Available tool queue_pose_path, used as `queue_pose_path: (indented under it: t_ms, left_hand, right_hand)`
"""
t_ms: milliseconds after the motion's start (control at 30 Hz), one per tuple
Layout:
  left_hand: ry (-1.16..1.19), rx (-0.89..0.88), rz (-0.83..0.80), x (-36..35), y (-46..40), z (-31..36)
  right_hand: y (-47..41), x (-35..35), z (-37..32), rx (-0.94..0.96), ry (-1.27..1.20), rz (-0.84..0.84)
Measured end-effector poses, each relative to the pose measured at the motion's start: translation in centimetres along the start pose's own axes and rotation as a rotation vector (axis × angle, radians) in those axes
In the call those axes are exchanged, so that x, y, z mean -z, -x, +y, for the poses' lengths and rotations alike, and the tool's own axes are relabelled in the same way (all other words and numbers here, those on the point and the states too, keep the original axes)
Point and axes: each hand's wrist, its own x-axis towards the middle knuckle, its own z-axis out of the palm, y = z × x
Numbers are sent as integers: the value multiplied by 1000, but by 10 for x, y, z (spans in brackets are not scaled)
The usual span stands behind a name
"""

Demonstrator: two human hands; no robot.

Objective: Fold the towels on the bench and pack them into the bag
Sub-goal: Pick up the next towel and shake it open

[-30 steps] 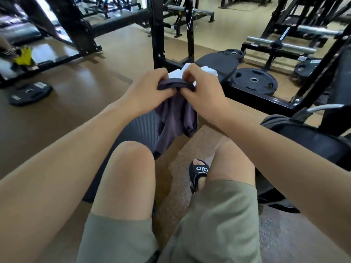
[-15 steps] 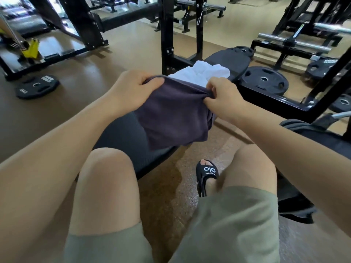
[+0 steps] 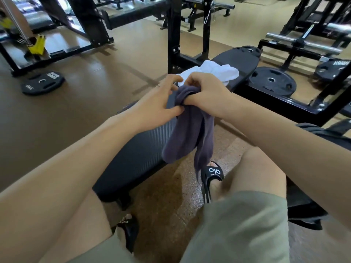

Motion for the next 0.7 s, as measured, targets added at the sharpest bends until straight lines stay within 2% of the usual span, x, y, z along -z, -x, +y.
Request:
queue_pose_path:
  t_ms: [133,267,400,567,700]
  left_hand:
    - [-152,3,119,4,-2,3]
    - [-161,17,113,8,5,5]
    - [-140,49,154,13,8,6]
    - [-269,66,-8,5,17,4]
    - [-269,102,-83,3,22,2]
  right_hand:
    - [4,3,-6,10,16,8]
    - [20,8,7,-95,17,-35]
    - [42,9,19,-134,143,-54]
    - [53,-11,27,-122,144,94]
    - [54,-19,25,-100,104,105]
